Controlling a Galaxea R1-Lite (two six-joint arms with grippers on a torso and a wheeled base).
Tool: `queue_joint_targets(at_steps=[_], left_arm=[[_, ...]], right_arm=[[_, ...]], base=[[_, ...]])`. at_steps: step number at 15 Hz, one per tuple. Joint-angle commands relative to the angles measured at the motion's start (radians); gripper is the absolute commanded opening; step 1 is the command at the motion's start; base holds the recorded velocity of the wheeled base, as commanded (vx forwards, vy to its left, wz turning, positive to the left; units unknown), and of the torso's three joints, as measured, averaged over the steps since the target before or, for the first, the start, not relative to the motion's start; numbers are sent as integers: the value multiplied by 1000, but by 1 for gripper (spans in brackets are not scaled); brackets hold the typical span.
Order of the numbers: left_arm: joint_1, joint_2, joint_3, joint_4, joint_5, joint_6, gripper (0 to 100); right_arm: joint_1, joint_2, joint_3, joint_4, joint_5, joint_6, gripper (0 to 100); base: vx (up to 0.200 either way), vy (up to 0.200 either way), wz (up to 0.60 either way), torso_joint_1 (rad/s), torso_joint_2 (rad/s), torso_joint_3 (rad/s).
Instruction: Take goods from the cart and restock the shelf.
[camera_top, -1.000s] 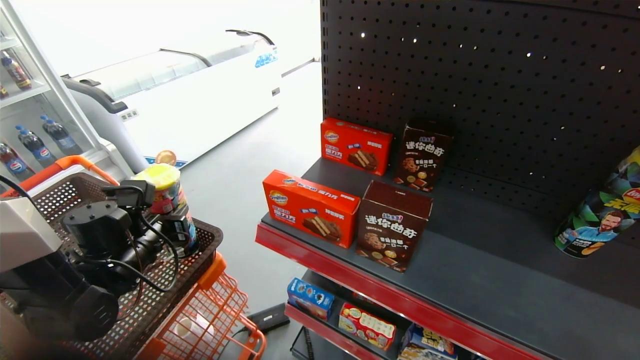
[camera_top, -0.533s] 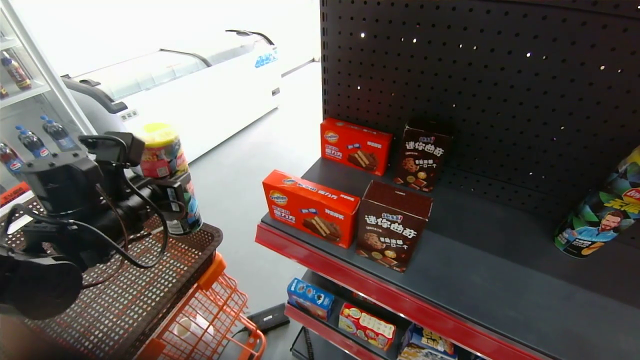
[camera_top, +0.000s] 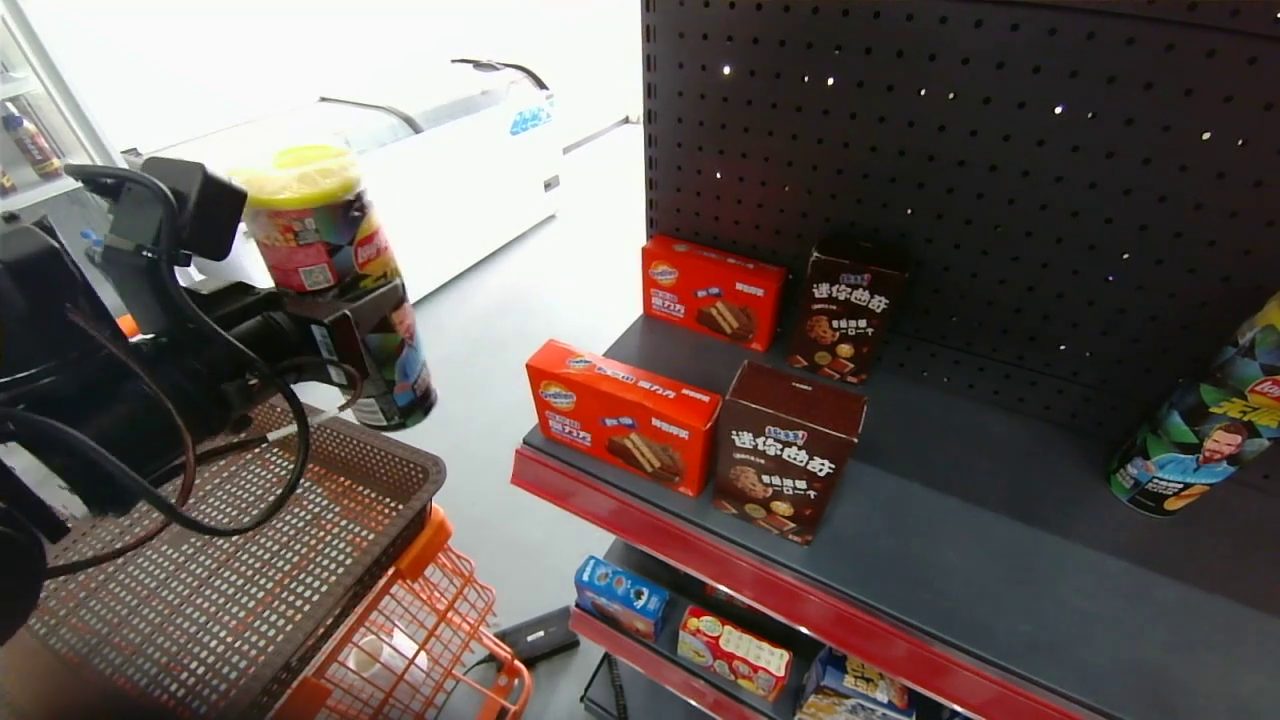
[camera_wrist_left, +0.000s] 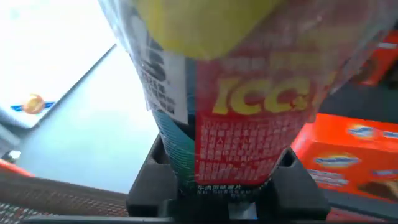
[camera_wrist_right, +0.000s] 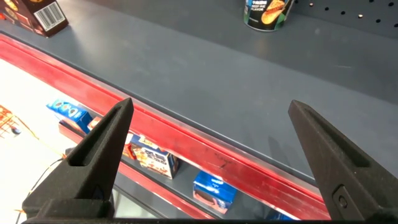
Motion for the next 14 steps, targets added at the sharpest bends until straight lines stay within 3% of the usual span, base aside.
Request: queue_joint_targets(at_steps=[1,4,7,9,12,14], left_arm=[[-156,-147,-1,158,-46,-12,0],[-242,-218,-18,316,-108,-32,0],[-249,-219,-22,318,-205,-32,0],[-246,-212,-24,301,-204,-21,0],[-326,-219,-22,290,-256,-21,0],[-369,-231,36,272,-276,-21,0]], right_arm=[[1,1,0,0,0,0,100],[1,1,0,0,0,0,100],[1,1,0,0,0,0,100],[1,1,0,0,0,0,100],[1,1,0,0,0,0,100],[1,1,0,0,0,0,100]], base=[[0,0,0,0,0,0],[0,0,0,0,0,0],[0,0,0,0,0,0],[0,0,0,0,0,0],[0,0,0,0,0,0],[0,0,0,0,0,0]])
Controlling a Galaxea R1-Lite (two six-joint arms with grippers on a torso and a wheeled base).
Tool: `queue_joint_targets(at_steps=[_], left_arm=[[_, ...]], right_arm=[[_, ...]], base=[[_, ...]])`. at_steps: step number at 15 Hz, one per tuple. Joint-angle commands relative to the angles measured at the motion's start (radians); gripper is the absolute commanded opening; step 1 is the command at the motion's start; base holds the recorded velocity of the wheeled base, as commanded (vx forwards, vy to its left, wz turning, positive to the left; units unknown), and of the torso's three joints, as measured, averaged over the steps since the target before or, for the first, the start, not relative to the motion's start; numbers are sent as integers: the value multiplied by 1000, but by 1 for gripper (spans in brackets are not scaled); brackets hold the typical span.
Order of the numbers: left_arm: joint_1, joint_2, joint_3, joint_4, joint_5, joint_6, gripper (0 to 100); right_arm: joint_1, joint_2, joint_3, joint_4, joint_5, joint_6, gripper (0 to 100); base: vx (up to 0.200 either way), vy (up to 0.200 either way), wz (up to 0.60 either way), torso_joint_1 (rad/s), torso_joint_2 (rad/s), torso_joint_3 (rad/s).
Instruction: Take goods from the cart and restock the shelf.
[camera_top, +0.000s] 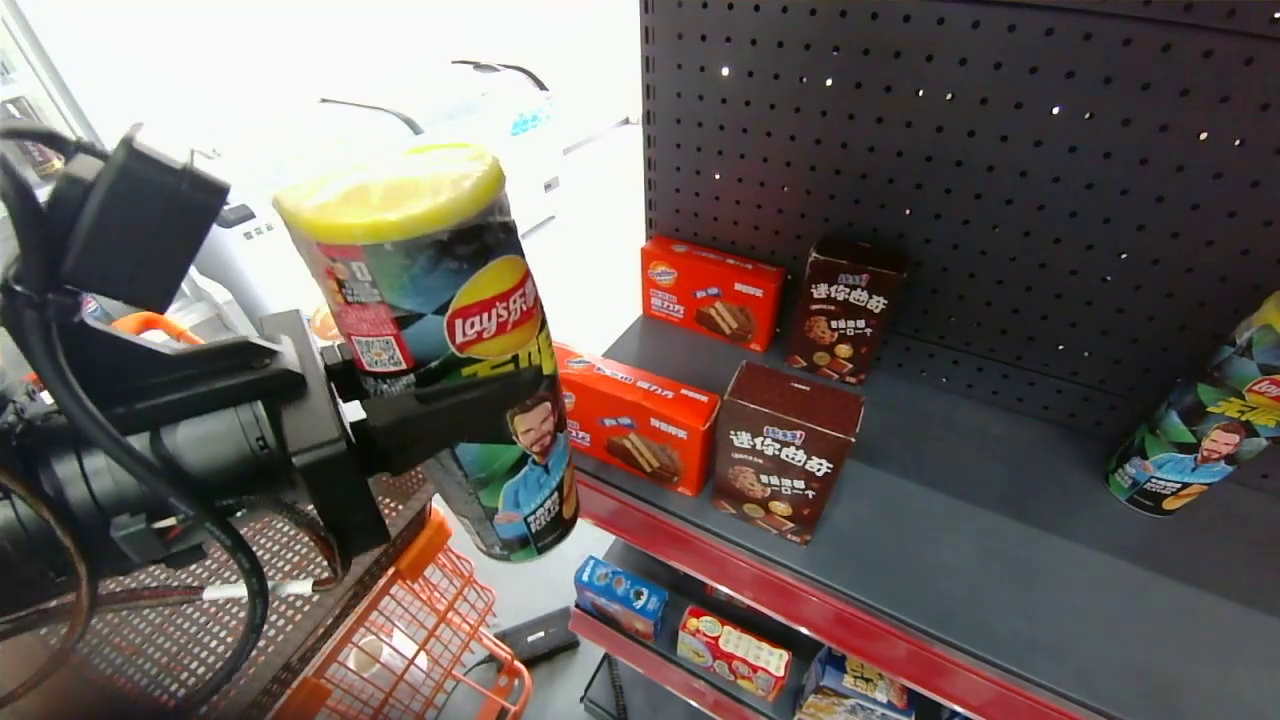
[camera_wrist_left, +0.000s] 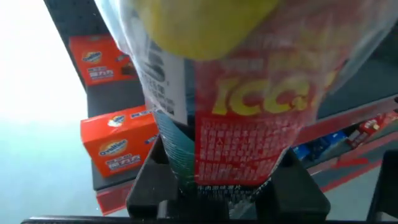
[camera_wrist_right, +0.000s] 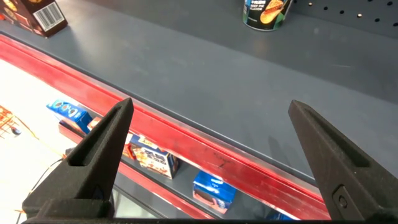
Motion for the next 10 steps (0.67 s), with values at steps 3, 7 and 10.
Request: queue_joint_targets(at_steps=[3,7,10], left_arm=[[-92,-9,112,-75,-32,-12,0],[-142,-35,108,-73,-35,-98,0],[-145,-46,144,-77,-38,-98,0]], right_arm=[[0,1,0,0,0,0,100],[2,1,0,0,0,-2,100],[2,1,0,0,0,-2,100]], base=[[0,0,0,0,0,0],[0,0,0,0,0,0],[0,0,0,0,0,0]])
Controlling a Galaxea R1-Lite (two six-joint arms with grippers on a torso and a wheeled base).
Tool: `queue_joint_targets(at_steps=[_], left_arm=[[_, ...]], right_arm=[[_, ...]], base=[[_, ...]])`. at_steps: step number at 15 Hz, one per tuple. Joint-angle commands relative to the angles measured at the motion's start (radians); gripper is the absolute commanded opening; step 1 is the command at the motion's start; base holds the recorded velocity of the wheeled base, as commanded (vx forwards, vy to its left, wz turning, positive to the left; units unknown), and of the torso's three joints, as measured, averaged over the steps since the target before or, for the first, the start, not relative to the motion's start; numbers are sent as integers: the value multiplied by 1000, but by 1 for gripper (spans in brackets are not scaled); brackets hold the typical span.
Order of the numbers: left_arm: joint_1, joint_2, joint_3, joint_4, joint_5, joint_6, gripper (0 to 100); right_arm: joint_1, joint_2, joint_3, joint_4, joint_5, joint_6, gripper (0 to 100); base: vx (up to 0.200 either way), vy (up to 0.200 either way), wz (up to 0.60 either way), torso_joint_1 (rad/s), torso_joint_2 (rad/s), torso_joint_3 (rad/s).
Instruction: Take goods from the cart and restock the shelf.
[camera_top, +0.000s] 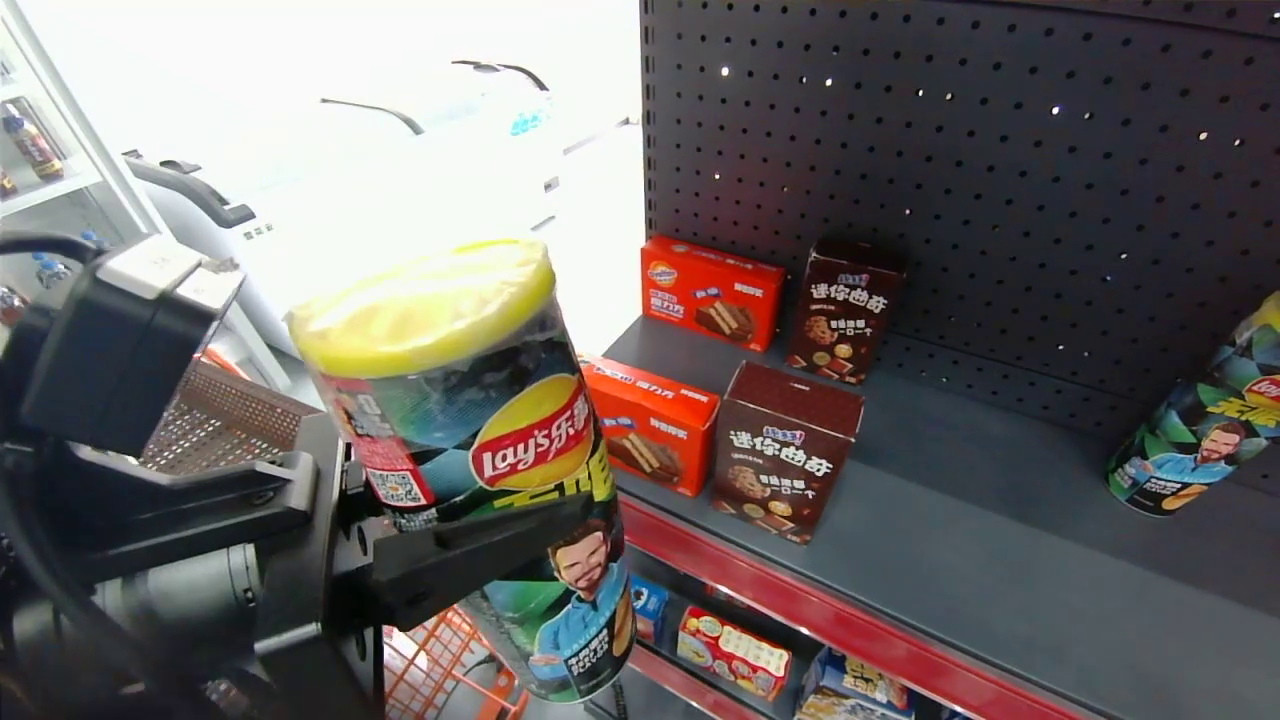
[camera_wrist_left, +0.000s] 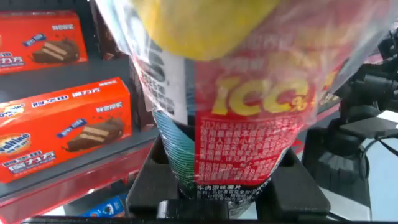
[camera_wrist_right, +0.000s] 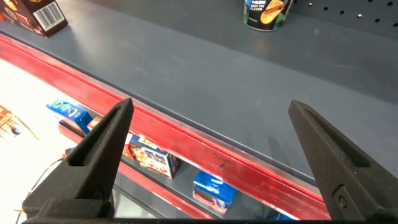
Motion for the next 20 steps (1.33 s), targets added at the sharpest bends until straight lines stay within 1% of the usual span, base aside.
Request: queue_joint_targets(at_steps=[1,2,3,5,6,7,8,14,19,20], left_arm=[[-5,-8,20,-1,-6,-1,0],[-5,-10,20,-3,-9,-1,0],[-5,-8,18,-3,-39,-1,0],[-11,-7,15,-3,-44,1,0],[-29,-5,14,-3,-56,1,0],[-31,-2,17,-4,-76,1,0],[-32,0,17,-4,-82,1,0],[-31,20,0,-6,-84,1,0],[-26,21,7,-13,-82,1,0],[-23,21,9,-17,-82,1,0]], right_arm=[[1,1,0,0,0,-1,100],[1,1,0,0,0,-1,100],[1,1,0,0,0,-1,100],[-1,1,0,0,0,-1,100],[1,1,0,0,0,-1,100],[1,1,0,0,0,-1,100],[1,1,0,0,0,-1,100],[1,1,0,0,0,-1,100],[1,1,0,0,0,-1,100],[1,1,0,0,0,-1,100]], base=[[0,0,0,0,0,0],[0,0,0,0,0,0],[0,0,0,0,0,0],[0,0,0,0,0,0],[0,0,-600,7,-2,2],[0,0,-600,2,-2,2],[0,0,-600,-7,-2,-2],[0,0,-600,6,2,3],[0,0,-600,3,5,-1],[0,0,0,0,0,0]])
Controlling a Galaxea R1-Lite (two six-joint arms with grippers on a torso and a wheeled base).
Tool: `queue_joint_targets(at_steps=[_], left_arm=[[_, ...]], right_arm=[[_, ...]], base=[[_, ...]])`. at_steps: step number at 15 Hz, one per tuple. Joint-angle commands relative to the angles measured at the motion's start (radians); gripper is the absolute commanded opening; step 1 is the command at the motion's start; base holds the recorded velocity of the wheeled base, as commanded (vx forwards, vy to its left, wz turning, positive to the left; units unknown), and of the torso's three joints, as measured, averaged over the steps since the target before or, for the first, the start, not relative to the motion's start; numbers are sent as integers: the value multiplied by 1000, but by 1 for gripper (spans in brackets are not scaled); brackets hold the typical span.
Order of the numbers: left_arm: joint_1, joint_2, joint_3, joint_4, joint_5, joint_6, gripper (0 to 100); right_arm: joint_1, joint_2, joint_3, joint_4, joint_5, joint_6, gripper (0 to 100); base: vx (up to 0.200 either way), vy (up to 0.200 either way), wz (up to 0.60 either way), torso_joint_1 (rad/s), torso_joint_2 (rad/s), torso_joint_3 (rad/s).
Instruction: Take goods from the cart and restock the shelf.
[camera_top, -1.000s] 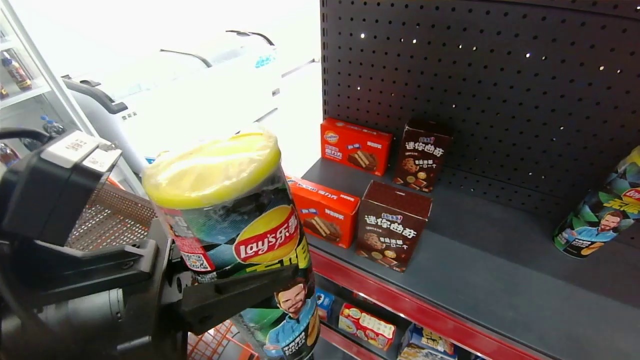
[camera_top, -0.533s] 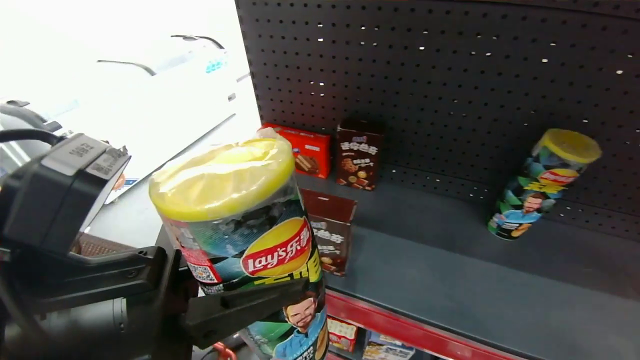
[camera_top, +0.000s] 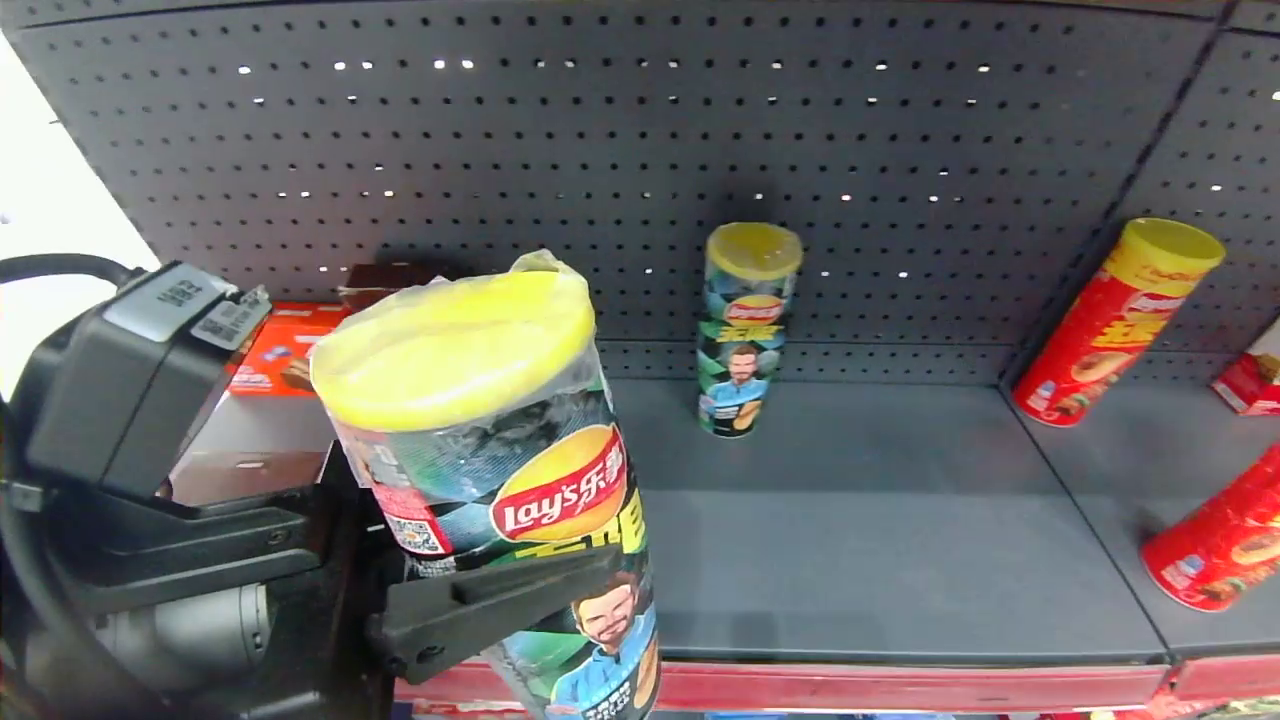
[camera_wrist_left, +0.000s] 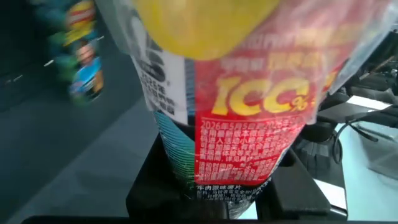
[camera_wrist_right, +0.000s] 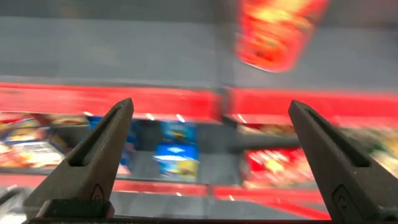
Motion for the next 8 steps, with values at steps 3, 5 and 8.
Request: queue_joint_targets(at_steps=[3,5,8], left_arm=[[8,0,5,-1,0,-2,0],[11,-2,5,-1,0,-2,0],[34,-5,6,-2,-1,1,0]], right_arm=[[0,1,0,0,0,1,100],[1,1,0,0,0,1,100],[1,1,0,0,2,-1,100]], base=[[0,0,0,0,0,0],[0,0,0,0,0,0],[0,0,0,0,0,0]])
